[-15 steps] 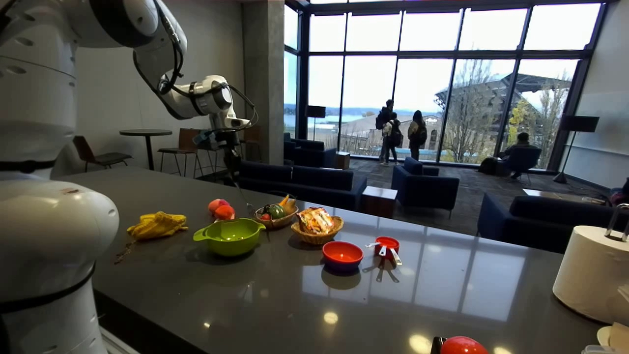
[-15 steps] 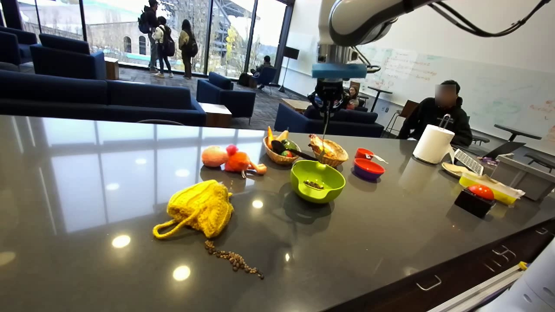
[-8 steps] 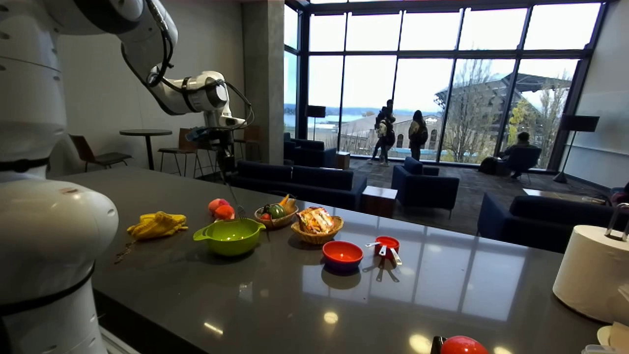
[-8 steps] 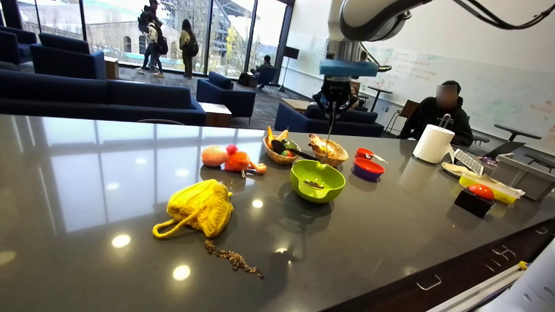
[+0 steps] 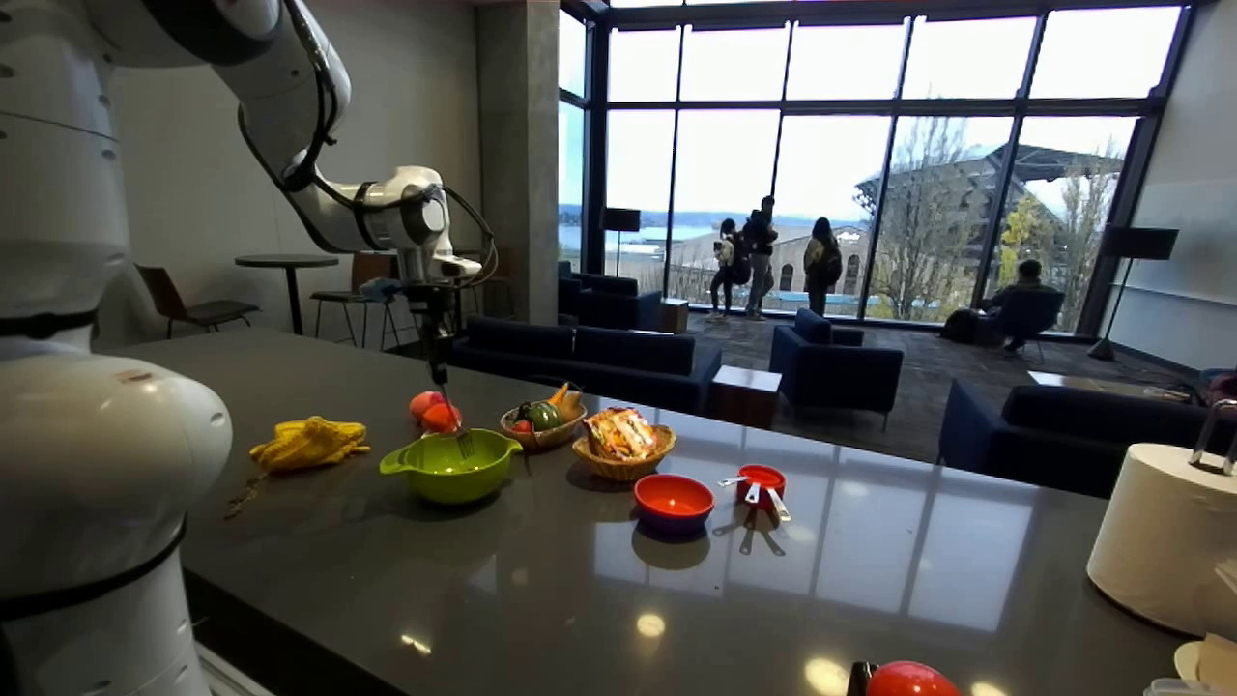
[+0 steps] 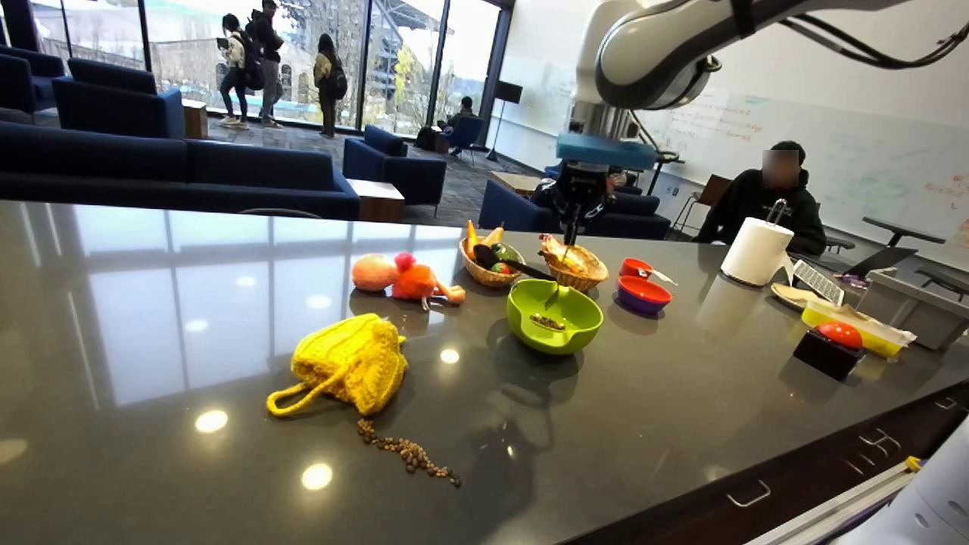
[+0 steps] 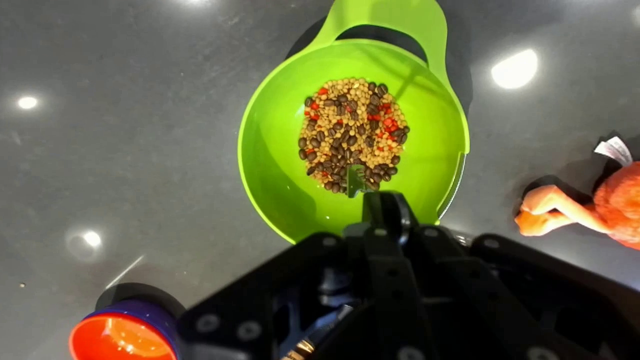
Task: Take the spoon from the basket, use it to stir the contents of the green bowl and the put it back in the basket
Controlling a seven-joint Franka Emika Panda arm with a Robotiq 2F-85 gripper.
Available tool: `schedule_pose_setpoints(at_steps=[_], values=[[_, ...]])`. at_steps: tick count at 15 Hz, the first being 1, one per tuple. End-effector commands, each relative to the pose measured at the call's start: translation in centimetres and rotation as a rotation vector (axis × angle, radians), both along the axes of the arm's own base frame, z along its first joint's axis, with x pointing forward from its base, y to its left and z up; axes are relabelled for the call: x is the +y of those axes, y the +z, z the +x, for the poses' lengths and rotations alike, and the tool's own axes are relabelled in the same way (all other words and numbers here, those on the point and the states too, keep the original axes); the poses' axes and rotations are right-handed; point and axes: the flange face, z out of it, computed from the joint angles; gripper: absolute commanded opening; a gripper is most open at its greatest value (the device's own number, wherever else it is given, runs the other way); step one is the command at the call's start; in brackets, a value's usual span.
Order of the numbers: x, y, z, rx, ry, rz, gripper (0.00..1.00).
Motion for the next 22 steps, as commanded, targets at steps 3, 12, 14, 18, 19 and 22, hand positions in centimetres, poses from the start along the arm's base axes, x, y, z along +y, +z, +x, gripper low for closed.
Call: schedule_pose_setpoints(at_steps=[3, 12, 14, 18, 19, 22], values=[[-0.2, -1.6, -0.8, 0.005, 0.008, 0.010, 0.01], [0.3, -5.2, -0.2, 0.039, -0.014, 0.018, 0.01], [0.4, -5.7, -0.1, 0.030, -0.047, 0.011, 0.01], [1.0, -5.5, -0.3, 0.000, -0.199, 0.022, 0.01], [1.2, -5.4, -0.4, -0.006, -0.242, 0.024, 0.01], [1.9, -5.2, -0.8, -0.031, -0.375, 0.023, 0.01]])
